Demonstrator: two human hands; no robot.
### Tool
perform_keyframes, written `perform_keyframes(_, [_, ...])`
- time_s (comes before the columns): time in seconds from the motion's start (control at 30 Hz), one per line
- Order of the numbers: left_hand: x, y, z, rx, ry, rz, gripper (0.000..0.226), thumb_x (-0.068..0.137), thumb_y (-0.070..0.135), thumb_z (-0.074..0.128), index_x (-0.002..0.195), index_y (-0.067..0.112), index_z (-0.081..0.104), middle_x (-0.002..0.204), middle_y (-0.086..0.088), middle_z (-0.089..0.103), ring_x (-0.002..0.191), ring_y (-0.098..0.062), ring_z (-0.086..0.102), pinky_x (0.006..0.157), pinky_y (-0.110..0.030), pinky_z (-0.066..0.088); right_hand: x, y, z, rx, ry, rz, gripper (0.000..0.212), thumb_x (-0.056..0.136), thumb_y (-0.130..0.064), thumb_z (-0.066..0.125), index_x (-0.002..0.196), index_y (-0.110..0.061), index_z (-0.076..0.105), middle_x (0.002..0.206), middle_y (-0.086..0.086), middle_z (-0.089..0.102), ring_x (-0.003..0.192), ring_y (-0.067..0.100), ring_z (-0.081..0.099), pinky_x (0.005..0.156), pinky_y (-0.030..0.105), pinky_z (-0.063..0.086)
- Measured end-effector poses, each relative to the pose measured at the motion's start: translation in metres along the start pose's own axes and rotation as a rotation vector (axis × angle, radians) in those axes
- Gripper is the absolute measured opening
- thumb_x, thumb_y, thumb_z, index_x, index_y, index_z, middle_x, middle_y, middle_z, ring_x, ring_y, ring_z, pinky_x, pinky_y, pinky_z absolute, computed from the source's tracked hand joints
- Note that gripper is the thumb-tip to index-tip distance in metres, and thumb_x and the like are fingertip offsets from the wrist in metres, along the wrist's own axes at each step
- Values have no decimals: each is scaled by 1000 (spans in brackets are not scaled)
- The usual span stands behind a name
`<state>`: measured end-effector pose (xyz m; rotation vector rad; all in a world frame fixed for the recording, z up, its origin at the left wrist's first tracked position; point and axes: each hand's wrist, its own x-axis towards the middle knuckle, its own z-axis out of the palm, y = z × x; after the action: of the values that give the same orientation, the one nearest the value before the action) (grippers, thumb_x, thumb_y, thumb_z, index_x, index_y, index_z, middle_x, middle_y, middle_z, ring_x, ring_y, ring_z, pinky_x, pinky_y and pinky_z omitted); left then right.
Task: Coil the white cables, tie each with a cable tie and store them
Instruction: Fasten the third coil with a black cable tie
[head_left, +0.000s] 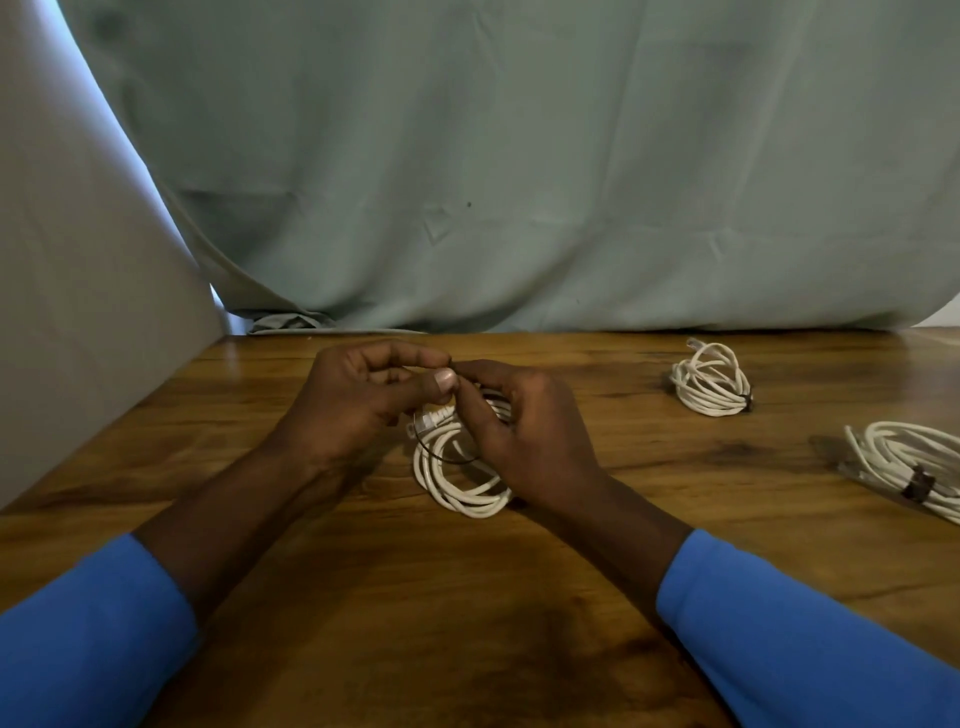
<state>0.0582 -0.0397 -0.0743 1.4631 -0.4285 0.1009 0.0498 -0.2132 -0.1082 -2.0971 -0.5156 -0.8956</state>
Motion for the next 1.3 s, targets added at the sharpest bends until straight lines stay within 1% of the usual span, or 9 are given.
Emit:
perform_keyframes(0.13, [4,-3,-4,-53,-70,-82,40,62,28,86,96,9,80,73,-7,72,57,-8,61,55,-19,49,0,-2,-2,-36,-9,-40,30,101,-34,54,118,-26,78,96,-5,81,81,12,74,69,42,57])
perform_keyframes(0.23, [6,-2,-2,-64,-46,-119,18,68,25,82,84,16,81,71,-3,68,53,-7,52,49,-16,41,0,-3,-3,-51,-7,-65,29,101,-35,55,115,-25,78,95,-5,81,79,13,74,67,42,56])
perform_keyframes(0.37, [5,3,-1,-101,-24,-209,14,68,28,80,77,19,75,75,2,66,52,-5,45,50,-20,35,1,-4,-3,-31,-18,-88,25,102,-33,58,112,-24,79,95,-5,81,80,13,74,68,43,57])
perform_keyframes(0.6, [15,16,-15,-155,196,-116,13,93,26,71,81,23,66,67,10,65,57,-1,60,55,-19,48,1,-8,-7,96,-147,-95,22,104,-24,57,108,-20,78,91,-9,77,78,9,70,69,41,54])
perform_keyframes(0.8, [28,12,-33,-199,440,27,21,104,20,60,86,12,65,67,4,66,50,-1,58,49,-17,50,-2,-16,-5,196,-253,-19,24,108,-17,54,99,-13,76,84,-3,73,75,17,68,70,46,53])
perform_keyframes(1.0, [42,1,-46,-234,515,42,28,107,21,56,84,8,64,71,-3,63,54,-3,65,54,-17,54,-5,-26,-2,255,-289,64,32,106,-32,58,87,-13,75,78,4,72,71,24,69,67,47,54])
perform_keyframes(1.13, [45,0,-46,-251,540,51,24,106,22,58,94,3,64,72,-5,62,54,-3,65,55,-18,54,-6,-32,-2,401,-288,206,32,98,-34,70,75,-13,74,65,5,68,55,21,62,57,34,48])
perform_keyframes(1.23, [46,0,-46,-255,548,68,23,106,21,57,105,-1,63,73,-5,61,54,-3,65,55,-18,54,-4,-32,-2,565,-296,361,29,97,-19,71,69,-12,72,58,-4,62,47,6,55,50,21,43])
perform_keyframes(1.3, [47,-1,-47,-260,545,71,23,107,20,56,99,1,63,66,-1,62,53,-3,65,56,-18,55,-3,-30,-3,613,-317,407,32,98,-13,68,66,-14,73,58,-2,63,46,11,54,46,22,41])
